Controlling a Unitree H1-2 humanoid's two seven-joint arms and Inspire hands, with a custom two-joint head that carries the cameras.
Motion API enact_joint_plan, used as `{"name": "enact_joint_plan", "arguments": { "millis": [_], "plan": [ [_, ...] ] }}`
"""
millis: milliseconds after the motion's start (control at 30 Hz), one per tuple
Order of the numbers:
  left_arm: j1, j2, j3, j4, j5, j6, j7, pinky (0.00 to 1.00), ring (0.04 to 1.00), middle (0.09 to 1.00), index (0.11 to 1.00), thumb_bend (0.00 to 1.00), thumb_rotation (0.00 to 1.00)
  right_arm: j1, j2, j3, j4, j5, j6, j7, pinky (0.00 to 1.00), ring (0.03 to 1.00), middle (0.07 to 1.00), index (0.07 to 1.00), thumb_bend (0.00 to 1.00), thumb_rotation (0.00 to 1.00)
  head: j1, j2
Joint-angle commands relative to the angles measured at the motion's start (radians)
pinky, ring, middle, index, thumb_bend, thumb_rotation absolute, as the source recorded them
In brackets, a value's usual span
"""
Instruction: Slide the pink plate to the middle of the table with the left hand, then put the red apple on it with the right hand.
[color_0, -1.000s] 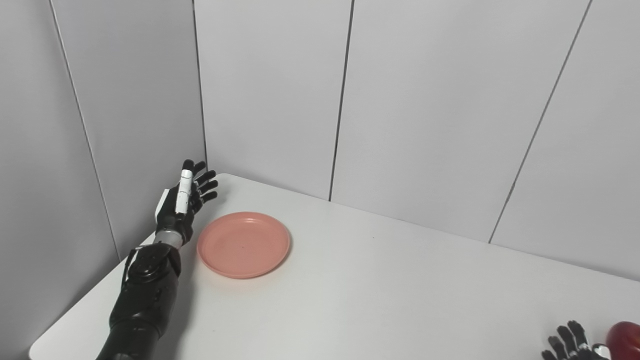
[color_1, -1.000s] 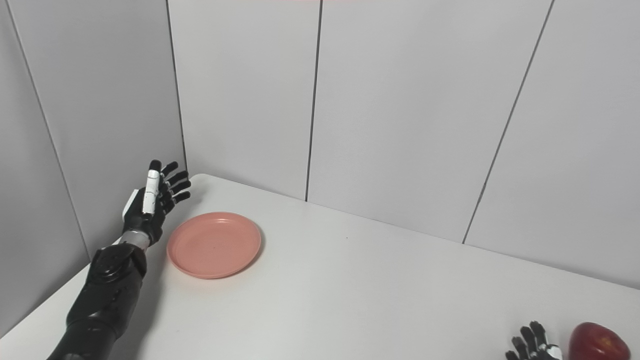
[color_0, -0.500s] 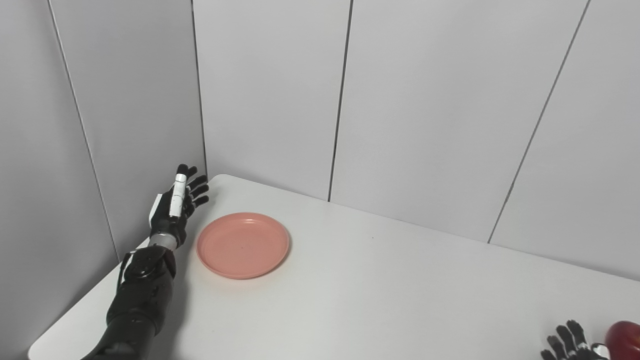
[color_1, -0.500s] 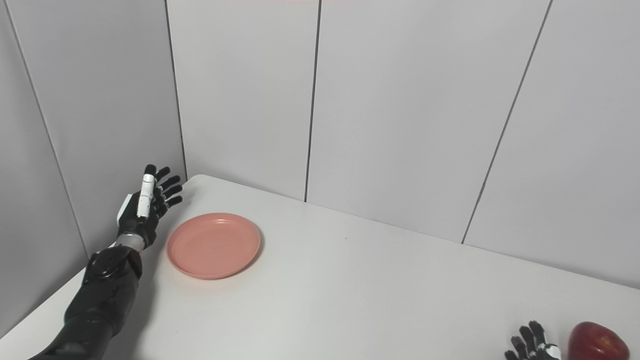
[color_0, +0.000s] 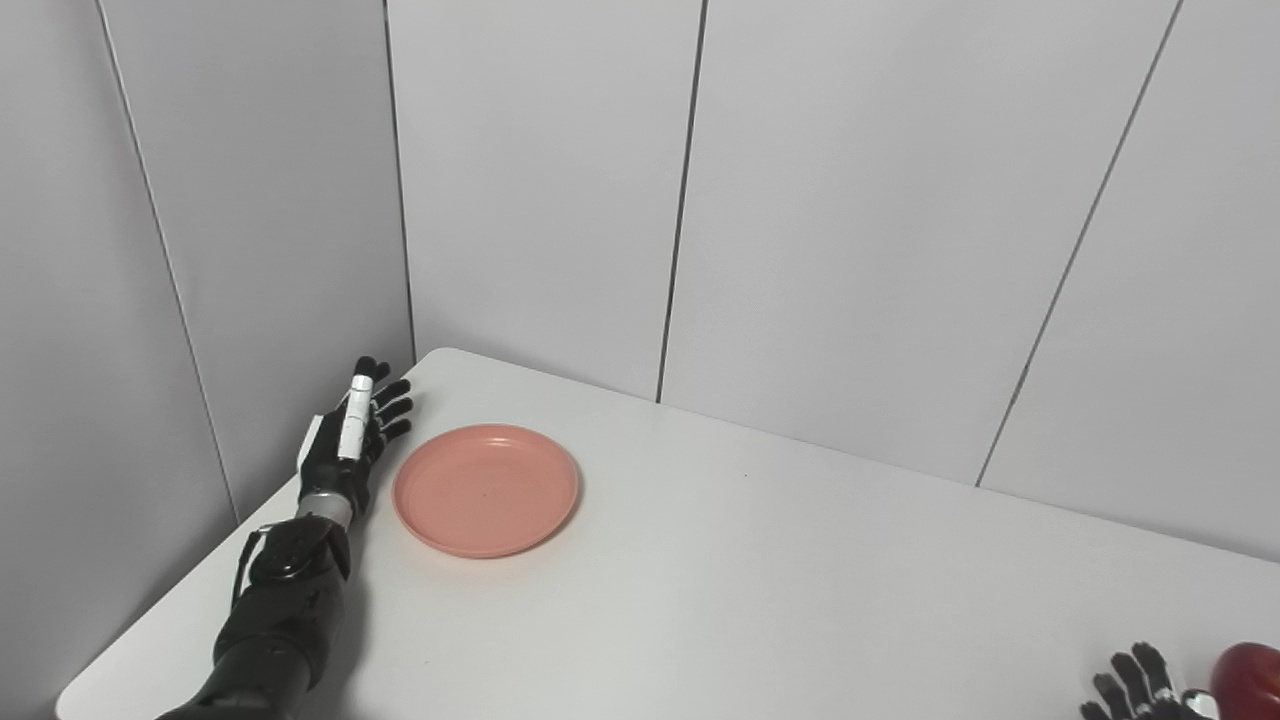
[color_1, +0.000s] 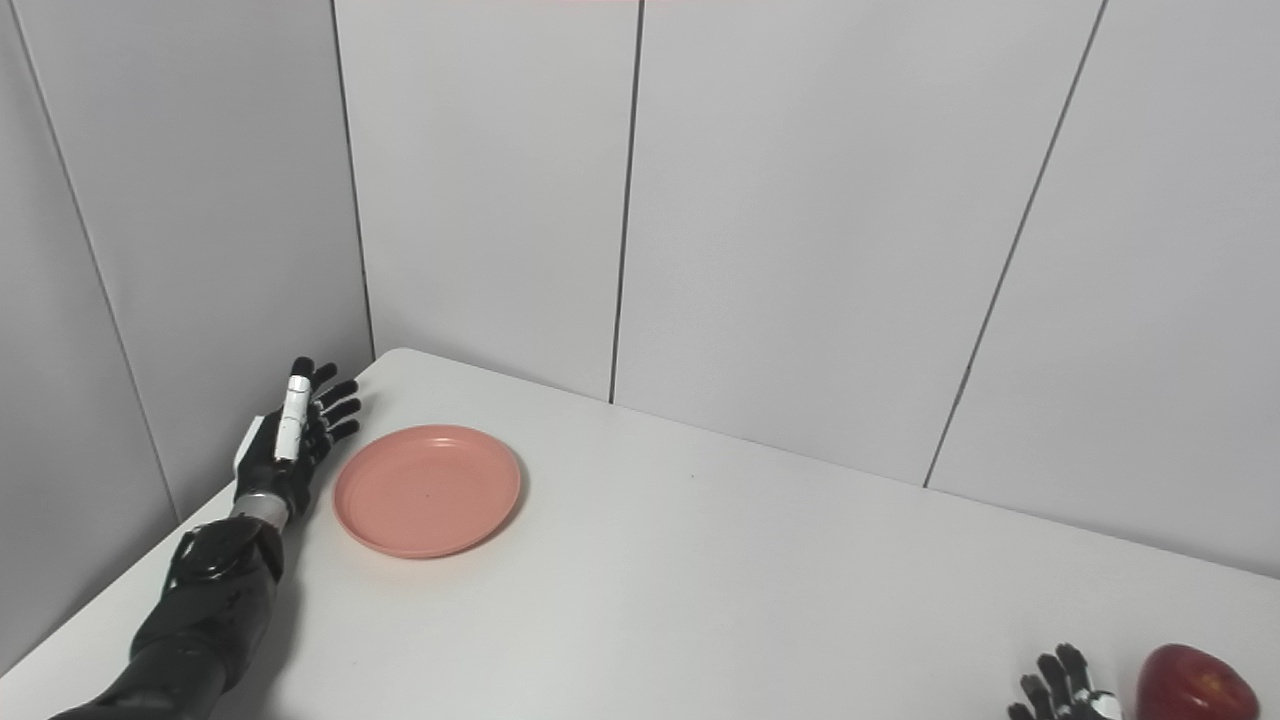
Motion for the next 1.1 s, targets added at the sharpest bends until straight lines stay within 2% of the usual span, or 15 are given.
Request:
{"name": "enact_joint_plan", "arguments": {
  "millis": [0, 167, 300, 367, 500, 633, 800, 1067],
  "plan": [
    [-0.052, 0.029, -0.005, -0.026, 0.008, -0.032, -0.004, 0.84, 0.841, 0.832, 0.864, 0.89, 0.92, 0.032, 0.003, 0.004, 0.020, 0.007, 0.059, -0.005, 1.00, 1.000, 1.000, 1.000, 0.81, 1.00, -0.001, 0.005],
    [-0.048, 0.017, -0.002, -0.003, -0.012, -0.041, -0.041, 0.85, 0.858, 0.837, 0.867, 0.87, 0.89, 0.035, 0.003, 0.004, 0.014, 0.012, 0.062, -0.004, 1.00, 1.000, 1.000, 1.000, 0.82, 1.00, -0.003, 0.007],
    [-0.027, -0.009, -0.013, -0.055, -0.004, -0.009, -0.039, 0.85, 0.870, 0.854, 0.876, 0.85, 0.90, 0.037, 0.004, 0.006, 0.008, 0.010, 0.066, -0.007, 1.00, 1.000, 1.000, 1.000, 0.82, 1.00, -0.005, 0.009],
    [-0.020, -0.017, -0.017, -0.069, 0.000, -0.005, -0.037, 0.82, 0.836, 0.826, 0.853, 0.83, 0.89, 0.039, 0.005, 0.007, 0.003, 0.008, 0.068, -0.009, 1.00, 1.000, 1.000, 0.999, 0.82, 1.00, -0.007, 0.010],
    [0.030, -0.053, -0.051, -0.190, 0.024, 0.049, -0.029, 0.81, 0.812, 0.811, 0.848, 0.85, 0.88, 0.039, 0.009, 0.004, 0.000, 0.011, 0.068, -0.013, 1.00, 1.000, 1.000, 0.991, 0.82, 1.00, -0.009, 0.012],
    [0.059, -0.077, -0.064, -0.264, 0.031, 0.101, -0.013, 0.80, 0.811, 0.808, 0.845, 0.85, 0.88, 0.040, 0.007, 0.008, -0.005, 0.005, 0.068, -0.013, 1.00, 1.000, 1.000, 0.995, 0.81, 1.00, -0.009, 0.014],
    [0.083, -0.101, -0.069, -0.331, 0.035, 0.177, -0.002, 0.81, 0.811, 0.808, 0.852, 0.83, 0.90, 0.042, 0.006, 0.009, -0.012, 0.005, 0.074, -0.016, 1.00, 1.000, 1.000, 0.994, 0.81, 1.00, -0.011, 0.016],
    [0.095, -0.126, -0.063, -0.378, 0.006, 0.242, -0.010, 0.82, 0.817, 0.816, 0.841, 0.84, 0.91, 0.046, 0.010, 0.009, -0.026, 0.008, 0.083, -0.022, 1.00, 1.000, 1.000, 0.999, 0.79, 1.00, -0.013, 0.018]
  ]
}}
